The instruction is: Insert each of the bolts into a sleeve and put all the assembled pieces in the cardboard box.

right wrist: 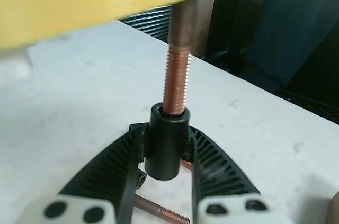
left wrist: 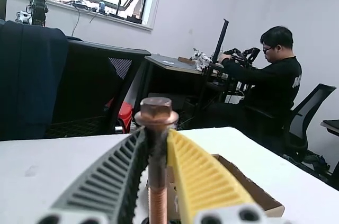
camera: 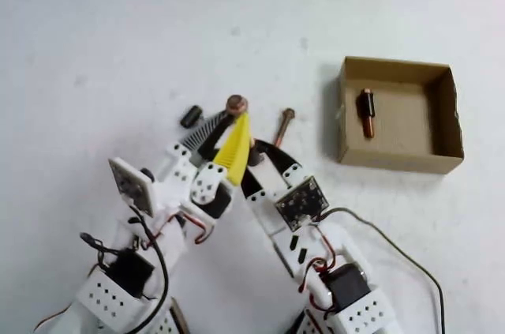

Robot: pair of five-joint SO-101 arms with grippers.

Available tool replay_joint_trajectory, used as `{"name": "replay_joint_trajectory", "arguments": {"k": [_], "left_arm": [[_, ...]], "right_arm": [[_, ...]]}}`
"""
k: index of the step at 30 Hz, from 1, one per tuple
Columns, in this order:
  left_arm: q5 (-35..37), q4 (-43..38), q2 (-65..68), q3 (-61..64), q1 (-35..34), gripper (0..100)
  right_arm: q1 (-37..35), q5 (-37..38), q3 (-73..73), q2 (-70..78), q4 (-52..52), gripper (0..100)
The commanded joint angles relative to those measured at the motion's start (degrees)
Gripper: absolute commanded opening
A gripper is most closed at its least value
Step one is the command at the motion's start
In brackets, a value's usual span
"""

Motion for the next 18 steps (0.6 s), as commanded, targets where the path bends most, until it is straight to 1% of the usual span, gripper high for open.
{"name": "replay_joint_trajectory", "arguments": {"k": [1, 14, 18], "left_arm": [[0.3, 0.2, -1.0, -0.6, -0.8, 2], [0.4, 0.2, -1.1, 4.6, -1.2, 2], [0.4, 0.3, -1.1, 6.4, -1.2, 2]], "right_arm": [[0.0, 0.0, 0.4, -0.6, -1.1, 1.6], [0.1, 0.1, 0.4, -0.6, -1.0, 1.6], [2.0, 0.1, 0.4, -0.6, -1.0, 1.6]]}}
